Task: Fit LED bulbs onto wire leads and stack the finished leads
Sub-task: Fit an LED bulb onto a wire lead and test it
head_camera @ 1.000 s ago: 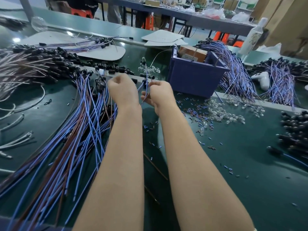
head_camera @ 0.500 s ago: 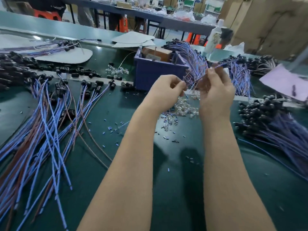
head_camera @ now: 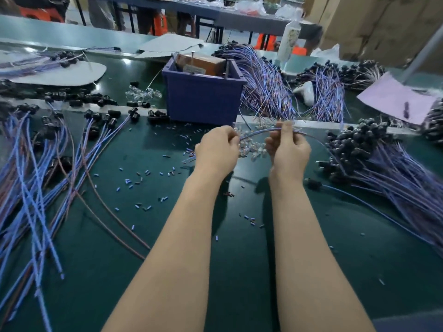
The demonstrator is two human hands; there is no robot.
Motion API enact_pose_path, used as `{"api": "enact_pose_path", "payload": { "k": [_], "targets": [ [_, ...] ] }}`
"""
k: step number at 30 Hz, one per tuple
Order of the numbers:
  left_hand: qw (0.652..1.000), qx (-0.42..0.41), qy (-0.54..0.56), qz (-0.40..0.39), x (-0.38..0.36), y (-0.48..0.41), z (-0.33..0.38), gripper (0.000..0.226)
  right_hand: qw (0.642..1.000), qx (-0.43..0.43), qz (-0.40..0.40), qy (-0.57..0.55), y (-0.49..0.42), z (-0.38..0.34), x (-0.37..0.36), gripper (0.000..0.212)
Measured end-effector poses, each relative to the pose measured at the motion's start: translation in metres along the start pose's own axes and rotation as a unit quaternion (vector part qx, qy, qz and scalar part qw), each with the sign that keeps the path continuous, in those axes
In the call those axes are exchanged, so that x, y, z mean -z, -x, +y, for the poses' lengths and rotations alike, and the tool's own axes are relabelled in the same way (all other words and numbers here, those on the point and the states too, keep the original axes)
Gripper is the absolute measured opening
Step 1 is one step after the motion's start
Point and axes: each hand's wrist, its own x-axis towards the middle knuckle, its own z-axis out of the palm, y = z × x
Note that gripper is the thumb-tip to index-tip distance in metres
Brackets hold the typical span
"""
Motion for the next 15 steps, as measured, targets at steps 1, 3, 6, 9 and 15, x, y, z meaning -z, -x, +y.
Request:
{"api": "enact_pose_path", "payload": {
  "k": [1,3,6,9,15],
  "targets": [
    [1.0,-0.005,0.009,0.008,-0.002,0.001,0.0,0.018,1.0,-0.017,-0.024,-0.01,0.0,0.001,-0.001,0.023],
    [0.999,-0.028,0.027,0.019,-0.006,0.002,0.001,0.018,0.995,-0.037,-0.091,0.006,0.003,0.005,-0.002,0.019],
    [0.997,-0.054,0.047,0.034,-0.009,0.004,0.0,0.017,0.986,-0.007,-0.144,0.089,0.005,0.011,-0.003,0.021],
    [0.996,-0.042,0.054,0.051,-0.008,0.005,-0.003,0.016,0.994,0.034,-0.078,0.073,0.004,0.009,-0.002,0.024],
    [0.997,0.016,0.055,0.055,-0.007,0.001,-0.012,0.016,0.997,-0.031,0.004,-0.076,-0.005,0.006,0.005,0.02]
  ]
}}
